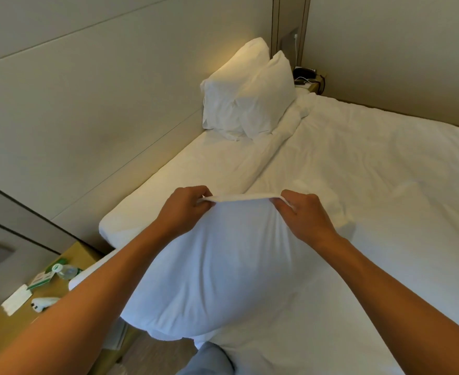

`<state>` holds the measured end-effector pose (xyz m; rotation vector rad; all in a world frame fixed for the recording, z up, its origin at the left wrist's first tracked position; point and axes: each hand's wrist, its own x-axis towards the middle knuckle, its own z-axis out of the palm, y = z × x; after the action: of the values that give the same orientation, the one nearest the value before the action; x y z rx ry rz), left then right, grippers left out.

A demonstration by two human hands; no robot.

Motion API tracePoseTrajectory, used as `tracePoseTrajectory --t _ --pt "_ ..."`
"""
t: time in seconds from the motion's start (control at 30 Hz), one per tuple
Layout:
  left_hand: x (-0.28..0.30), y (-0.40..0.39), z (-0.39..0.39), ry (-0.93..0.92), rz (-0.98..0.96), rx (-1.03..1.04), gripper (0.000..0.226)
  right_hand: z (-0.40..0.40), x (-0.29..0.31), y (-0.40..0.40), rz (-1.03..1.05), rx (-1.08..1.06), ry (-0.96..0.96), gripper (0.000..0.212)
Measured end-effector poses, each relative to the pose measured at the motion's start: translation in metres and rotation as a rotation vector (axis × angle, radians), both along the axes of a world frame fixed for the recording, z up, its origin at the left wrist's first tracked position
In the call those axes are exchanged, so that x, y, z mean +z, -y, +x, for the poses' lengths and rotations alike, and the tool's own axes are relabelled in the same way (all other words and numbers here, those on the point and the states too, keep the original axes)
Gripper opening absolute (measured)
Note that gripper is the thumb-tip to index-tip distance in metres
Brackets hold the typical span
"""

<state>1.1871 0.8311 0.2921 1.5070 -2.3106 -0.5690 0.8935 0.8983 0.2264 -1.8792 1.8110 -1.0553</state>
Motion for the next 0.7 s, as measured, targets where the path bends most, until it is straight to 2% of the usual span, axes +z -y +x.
tracePoseTrajectory --t 0.13,0.33,0.47,0.63,0.7 --pt "-0.006 0.005 -0.003 0.015 -0.034 0.015 0.008 -0.002 0.012 -0.004 -0.002 -0.011 0.089 0.042" --pt "-0.061 -0.011 -0.027 0.132 0.053 -0.038 0.017 -0.029 -0.044 -0.03 0.339 -0.074 -0.049 0.034" --pt "-0.072 -0.014 -0.044 0.194 0.067 -0.081 0.016 -0.058 -0.064 -0.046 0.334 -0.187 -0.189 0.023" --pt "-0.073 -0.006 -0.043 0.21 0.142 -0.089 0.016 -0.093 -0.066 -0.051 0.376 -0.316 -0.487 0.038" --pt "-0.075 -0.006 -0.043 0.206 0.153 -0.093 0.016 -0.099 -0.062 -0.055 0.376 -0.32 -0.38 0.034"
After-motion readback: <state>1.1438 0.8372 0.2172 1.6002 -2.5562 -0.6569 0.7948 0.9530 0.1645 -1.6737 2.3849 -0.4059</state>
